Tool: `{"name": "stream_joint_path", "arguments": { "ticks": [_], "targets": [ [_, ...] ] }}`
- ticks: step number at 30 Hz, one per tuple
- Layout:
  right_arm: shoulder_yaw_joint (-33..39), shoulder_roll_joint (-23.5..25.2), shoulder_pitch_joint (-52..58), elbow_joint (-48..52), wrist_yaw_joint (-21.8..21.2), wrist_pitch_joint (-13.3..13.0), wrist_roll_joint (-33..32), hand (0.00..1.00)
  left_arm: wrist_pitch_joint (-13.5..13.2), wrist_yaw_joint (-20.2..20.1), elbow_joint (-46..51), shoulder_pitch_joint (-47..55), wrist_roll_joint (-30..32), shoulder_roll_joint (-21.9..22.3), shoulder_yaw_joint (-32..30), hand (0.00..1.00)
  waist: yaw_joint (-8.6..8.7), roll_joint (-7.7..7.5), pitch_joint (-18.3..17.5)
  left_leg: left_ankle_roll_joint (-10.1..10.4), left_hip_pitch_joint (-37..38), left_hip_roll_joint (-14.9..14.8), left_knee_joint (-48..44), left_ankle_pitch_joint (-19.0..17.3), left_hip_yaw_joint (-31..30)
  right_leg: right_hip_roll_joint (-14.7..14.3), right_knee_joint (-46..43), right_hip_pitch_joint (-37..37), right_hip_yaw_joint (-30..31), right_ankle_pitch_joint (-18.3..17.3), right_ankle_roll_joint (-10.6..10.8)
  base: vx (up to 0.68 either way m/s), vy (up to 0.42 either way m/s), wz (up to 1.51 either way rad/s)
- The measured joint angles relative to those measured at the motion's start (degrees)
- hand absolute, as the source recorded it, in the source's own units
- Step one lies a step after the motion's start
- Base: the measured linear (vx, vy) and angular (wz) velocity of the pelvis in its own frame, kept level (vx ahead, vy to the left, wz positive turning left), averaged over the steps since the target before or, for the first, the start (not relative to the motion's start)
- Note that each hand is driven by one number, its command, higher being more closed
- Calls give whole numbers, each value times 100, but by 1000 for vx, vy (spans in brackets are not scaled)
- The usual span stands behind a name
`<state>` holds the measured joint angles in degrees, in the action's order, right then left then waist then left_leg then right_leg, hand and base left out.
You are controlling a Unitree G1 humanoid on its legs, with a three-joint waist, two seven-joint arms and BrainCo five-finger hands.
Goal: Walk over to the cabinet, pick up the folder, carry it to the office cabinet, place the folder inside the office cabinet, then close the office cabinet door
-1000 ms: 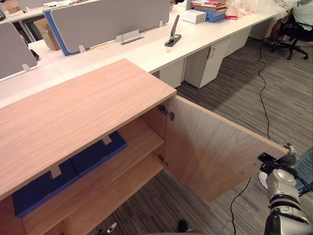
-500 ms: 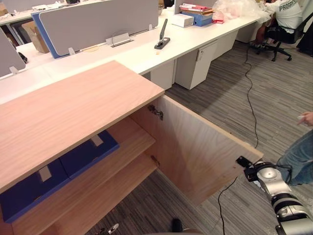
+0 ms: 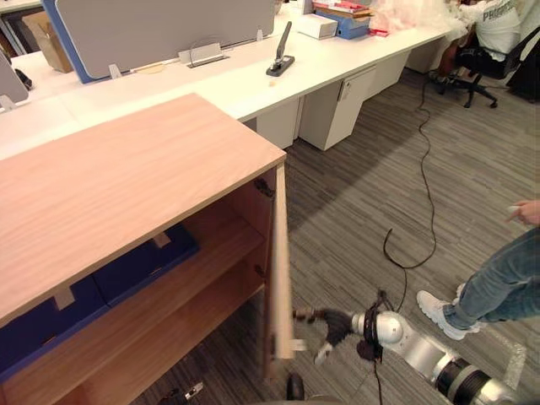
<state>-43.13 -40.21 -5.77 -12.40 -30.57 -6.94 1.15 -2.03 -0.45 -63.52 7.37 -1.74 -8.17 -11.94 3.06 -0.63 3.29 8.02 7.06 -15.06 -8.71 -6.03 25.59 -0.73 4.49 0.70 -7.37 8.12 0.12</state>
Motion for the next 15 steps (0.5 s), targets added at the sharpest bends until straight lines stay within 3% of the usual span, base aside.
{"name": "stream_joint_path", "arguments": {
  "ticks": [4,9,11,15],
  "targets": [
    [-148,-168,469,204,-312,8,5,0,0,-3,-8,-20,105,-4,-128,0,1,-68,-42,-23,5,1,-81,-67,23,23,-30,6,45,-8,11,-24,14,-6],
    [-77,-38,510,2,-238,9,32,0,0,9,-10,-33,110,19,-190,0,-65,-56,-34,-43,-21,10,-104,-104,-4,65,-34,19,38,-7,37,-75,17,0],
    [218,551,476,-759,107,31,259,0,0,29,-9,-39,92,31,-206,0,-93,-36,-23,-72,-103,42,-95,-86,-131,103,-29,31,-49,11,46,-59,4,19],
    [479,1284,221,-1691,807,82,816,0,-3,144,1,-57,42,116,-238,0,-159,52,17,-153,-225,183,83,57,-443,236,0,33,-358,23,62,-23,6,43]
  ]
}}
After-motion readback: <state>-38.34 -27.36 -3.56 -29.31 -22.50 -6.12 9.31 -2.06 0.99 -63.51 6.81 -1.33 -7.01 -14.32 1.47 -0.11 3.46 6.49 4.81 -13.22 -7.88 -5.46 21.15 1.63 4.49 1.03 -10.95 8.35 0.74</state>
